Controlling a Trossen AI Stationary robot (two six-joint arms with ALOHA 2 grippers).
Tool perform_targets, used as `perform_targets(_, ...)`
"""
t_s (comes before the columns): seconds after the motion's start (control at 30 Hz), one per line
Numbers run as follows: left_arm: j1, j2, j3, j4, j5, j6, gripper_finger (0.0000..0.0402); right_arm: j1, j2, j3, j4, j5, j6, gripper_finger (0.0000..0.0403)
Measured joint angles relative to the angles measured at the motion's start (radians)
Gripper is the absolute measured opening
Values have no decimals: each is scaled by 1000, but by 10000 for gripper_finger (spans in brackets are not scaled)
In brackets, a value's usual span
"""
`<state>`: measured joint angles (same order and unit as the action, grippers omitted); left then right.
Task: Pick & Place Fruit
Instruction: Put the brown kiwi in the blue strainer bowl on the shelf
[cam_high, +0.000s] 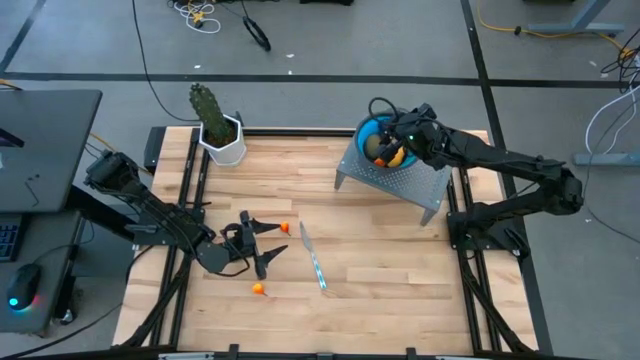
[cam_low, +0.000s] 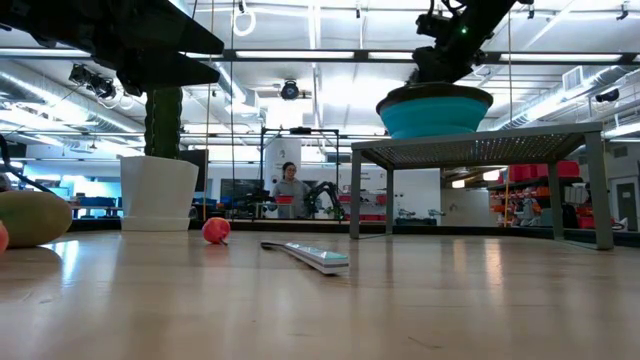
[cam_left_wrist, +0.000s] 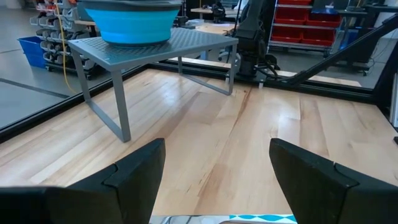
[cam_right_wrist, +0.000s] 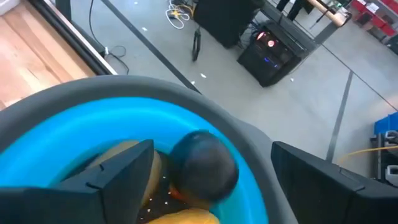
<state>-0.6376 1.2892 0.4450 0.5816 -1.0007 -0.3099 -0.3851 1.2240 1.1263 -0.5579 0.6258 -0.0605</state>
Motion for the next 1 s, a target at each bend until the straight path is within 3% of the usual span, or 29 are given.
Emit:
perform_targets(0.27, 0, 0, 0, -1, 0, 0, 295, 28, -16, 0, 31, 27, 0, 351)
perform_targets(0.43, 0, 0, 0, -3, 0, 2, 295, 121, -73, 0, 118, 20, -3, 351)
perform_targets(0.63, 0, 0, 0, -8, 0, -2, 295, 273, -114, 0, 151, -202, 119, 351)
perform_targets(0.77, 0, 0, 0, -8, 0, -3, 295, 397, -68, 0, 114, -232, 182, 351)
perform_targets(1.0, 0, 0, 0, -9, 0, -8, 295, 581, 71, 0, 114, -151, 213, 351)
